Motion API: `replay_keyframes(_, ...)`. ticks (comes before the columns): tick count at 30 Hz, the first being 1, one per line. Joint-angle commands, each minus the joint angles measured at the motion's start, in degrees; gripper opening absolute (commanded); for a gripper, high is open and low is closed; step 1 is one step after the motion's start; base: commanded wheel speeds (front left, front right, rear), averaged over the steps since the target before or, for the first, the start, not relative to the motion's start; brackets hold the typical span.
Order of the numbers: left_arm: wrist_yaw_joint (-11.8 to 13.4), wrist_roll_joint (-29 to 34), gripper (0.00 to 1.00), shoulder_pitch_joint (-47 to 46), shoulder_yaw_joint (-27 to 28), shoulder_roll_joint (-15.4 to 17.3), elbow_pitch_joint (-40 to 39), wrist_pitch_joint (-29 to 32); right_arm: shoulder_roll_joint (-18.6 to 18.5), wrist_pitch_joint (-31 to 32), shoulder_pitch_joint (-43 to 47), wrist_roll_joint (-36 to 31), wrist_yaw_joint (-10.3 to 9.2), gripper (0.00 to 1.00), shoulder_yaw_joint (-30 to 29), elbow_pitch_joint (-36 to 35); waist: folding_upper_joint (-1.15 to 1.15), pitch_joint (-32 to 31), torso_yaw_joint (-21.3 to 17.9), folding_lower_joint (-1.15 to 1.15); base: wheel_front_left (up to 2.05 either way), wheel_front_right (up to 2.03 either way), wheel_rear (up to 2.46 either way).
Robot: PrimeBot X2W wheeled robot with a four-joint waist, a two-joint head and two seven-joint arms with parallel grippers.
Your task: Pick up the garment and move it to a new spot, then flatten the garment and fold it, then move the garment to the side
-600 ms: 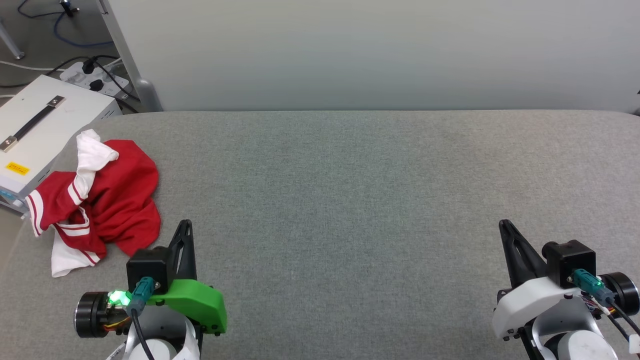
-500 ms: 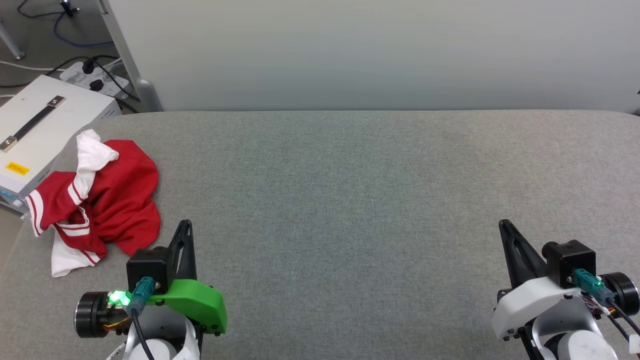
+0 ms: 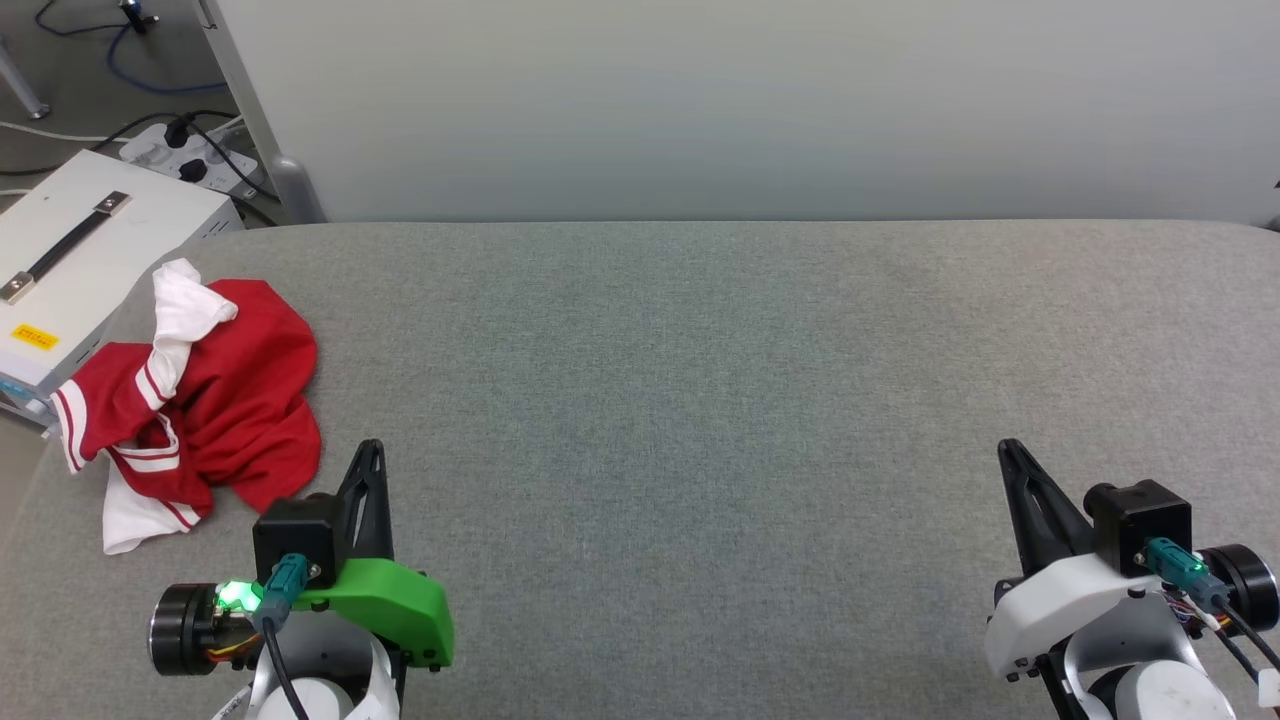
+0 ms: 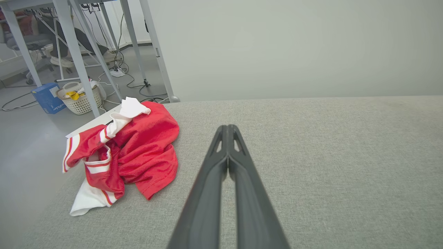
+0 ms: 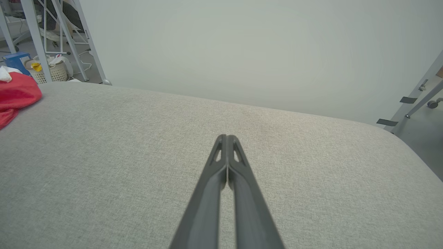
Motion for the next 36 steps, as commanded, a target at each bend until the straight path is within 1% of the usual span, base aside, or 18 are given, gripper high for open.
replay_keyframes(1, 0.24, 0.55, 0.0, 0.87, 0.07, -0.27, -0.12, -0.04, -0.03, 0.15, 0.58, -0.55, -0.04, 0.0, 0.07, -0.27, 0.69, 0.0, 0.0, 0.0, 0.0, 0.0, 0.0)
replay_keyframes(10, 0.24, 0.55, 0.0, 0.87, 0.07, -0.27, -0.12, -0.04, -0.03, 0.15, 0.58, -0.55, -0.04, 0.0, 0.07, -0.27, 0.69, 0.0, 0.0, 0.0, 0.0, 0.0, 0.0)
replay_keyframes(11, 0.0, 0.0, 1.0, 0.0, 0.0, 0.0, 0.0, 0.0, 0.0, 0.0, 0.0, 0.0, 0.0, 1.0, 0.01, 0.0, 0.0, 0.0, 0.0, 0.0, 0.0, 0.0, 0.0)
replay_keyframes(12, -0.01, -0.03, 0.0, -0.02, 0.0, 0.01, 0.03, -0.02, 0.0, -0.02, 0.0, 0.06, 0.0, 0.0, 0.0, 0.02, 0.0, 0.0, 0.0, 0.0, 0.0, 0.0, 0.0)
replay_keyframes(13, -0.01, -0.01, 1.0, -0.03, 0.0, 0.01, 0.02, 0.0, 0.0, 0.0, -0.01, 0.04, 0.0, 1.0, -0.01, 0.02, 0.0, 0.0, 0.0, 0.0, 0.0, 0.0, 0.0)
replay_keyframes(14, -0.01, -0.03, 0.0, -0.03, 0.0, 0.01, 0.04, -0.02, 0.0, -0.02, -0.01, 0.06, 0.0, 0.0, -0.01, 0.03, 0.0, 0.01, 0.0, 0.0, 0.0, 0.0, 0.0)
replay_keyframes(15, 0.0, -0.05, 1.0, -0.04, 0.0, 0.01, 0.05, -0.04, 0.0, -0.04, -0.01, 0.1, 0.0, 1.0, -0.02, 0.04, 0.0, 0.01, 0.0, 0.0, 0.0, 0.0, 0.0)
replay_keyframes(36, -0.17, -2.05, 1.0, 0.0, 0.2, -0.04, 1.69, -2.51, 0.0, -2.48, -0.79, 1.83, -0.01, 1.0, -0.86, 0.66, 0.12, 0.36, -0.02, 0.0, 0.0, 0.0, 0.0)
